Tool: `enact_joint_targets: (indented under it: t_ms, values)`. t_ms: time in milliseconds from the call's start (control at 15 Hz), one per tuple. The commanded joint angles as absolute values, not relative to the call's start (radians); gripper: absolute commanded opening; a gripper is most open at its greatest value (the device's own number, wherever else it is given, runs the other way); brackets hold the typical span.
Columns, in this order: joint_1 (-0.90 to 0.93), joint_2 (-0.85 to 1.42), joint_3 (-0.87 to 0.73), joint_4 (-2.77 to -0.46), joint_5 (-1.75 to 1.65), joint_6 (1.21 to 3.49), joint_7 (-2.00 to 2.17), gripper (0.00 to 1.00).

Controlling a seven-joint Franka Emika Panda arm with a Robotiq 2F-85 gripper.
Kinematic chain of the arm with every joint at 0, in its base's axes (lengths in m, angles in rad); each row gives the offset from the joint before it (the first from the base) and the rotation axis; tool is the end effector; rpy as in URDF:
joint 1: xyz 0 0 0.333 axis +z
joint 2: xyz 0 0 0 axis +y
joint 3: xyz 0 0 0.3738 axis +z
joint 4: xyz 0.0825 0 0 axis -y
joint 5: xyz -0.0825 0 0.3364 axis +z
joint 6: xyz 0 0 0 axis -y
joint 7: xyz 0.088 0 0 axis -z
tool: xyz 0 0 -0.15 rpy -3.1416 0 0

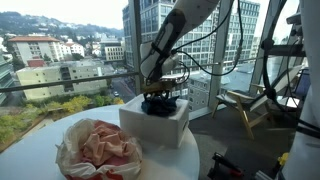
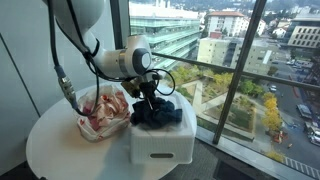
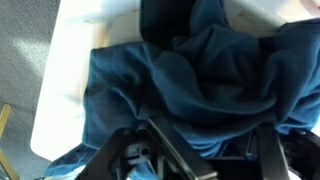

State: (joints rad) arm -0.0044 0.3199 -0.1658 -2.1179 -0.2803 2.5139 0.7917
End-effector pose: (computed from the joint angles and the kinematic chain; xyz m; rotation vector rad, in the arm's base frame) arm 0.5678 -0.0982 0.3190 2.7495 -1.0511 0.2068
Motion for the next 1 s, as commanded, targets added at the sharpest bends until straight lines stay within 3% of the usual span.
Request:
enact_joint_targets:
  t_ms: [0, 200, 400, 933]
  values:
    - [0.006, 0.331, -0.162, -2.096, -0.221, 2.49, 0.779, 0.28]
    - [0.005, 0.3, -0.126, -2.108, -0.154, 2.529, 0.718, 0.08]
    - [0.036, 0.25, -0.101, -2.123, -0.158, 2.602, 0.668, 0.04]
    - [0.169, 0.141, -0.014, -2.129, -0.254, 2.706, 0.595, 0.06]
